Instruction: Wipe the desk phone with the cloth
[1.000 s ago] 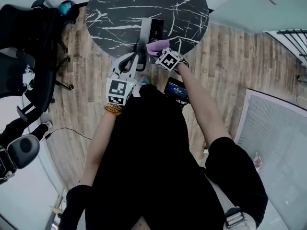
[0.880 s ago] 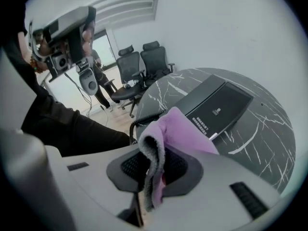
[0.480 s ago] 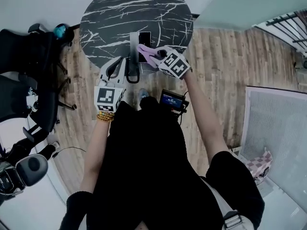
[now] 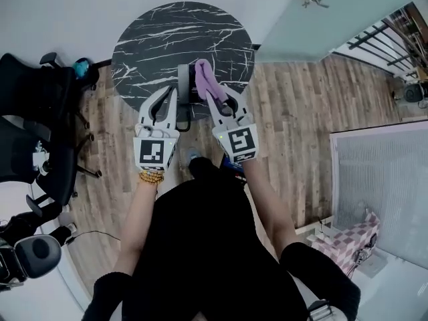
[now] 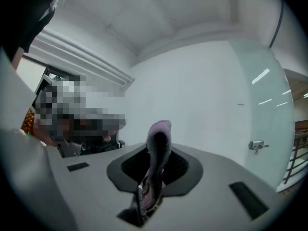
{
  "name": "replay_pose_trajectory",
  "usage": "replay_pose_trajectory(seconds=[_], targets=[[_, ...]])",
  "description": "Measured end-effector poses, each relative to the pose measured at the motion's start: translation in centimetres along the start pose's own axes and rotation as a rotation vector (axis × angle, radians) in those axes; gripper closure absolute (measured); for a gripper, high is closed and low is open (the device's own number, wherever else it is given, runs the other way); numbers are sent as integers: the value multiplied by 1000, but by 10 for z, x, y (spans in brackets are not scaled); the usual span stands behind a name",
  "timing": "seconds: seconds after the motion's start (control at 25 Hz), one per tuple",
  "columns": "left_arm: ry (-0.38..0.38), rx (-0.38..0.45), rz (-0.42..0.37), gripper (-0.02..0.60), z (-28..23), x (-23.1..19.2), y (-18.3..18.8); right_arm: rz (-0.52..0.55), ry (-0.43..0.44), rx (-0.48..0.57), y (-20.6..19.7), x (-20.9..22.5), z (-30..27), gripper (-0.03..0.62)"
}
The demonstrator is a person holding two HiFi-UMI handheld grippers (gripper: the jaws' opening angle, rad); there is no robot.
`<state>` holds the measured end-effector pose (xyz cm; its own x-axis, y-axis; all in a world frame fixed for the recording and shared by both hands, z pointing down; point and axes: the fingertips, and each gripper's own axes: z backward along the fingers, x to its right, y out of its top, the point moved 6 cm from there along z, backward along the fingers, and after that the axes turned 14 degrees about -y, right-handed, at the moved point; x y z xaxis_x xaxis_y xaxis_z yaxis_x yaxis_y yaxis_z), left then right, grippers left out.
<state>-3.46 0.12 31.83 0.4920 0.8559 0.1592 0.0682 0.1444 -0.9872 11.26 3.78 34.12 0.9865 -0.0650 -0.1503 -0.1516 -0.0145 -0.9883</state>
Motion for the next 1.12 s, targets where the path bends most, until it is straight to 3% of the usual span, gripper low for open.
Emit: replay_pose_trajectory(seconds=[0.52, 0.8, 1.12], targets=[[-36, -55, 130, 563, 150, 110, -41, -29, -88, -55, -28, -132, 175, 530], [-32, -46, 120, 563, 209, 140, -36, -28, -139, -75, -35, -168, 236, 530], [-38, -20, 100, 563, 241, 161, -25, -39, -150, -55, -30, -191, 271, 530]])
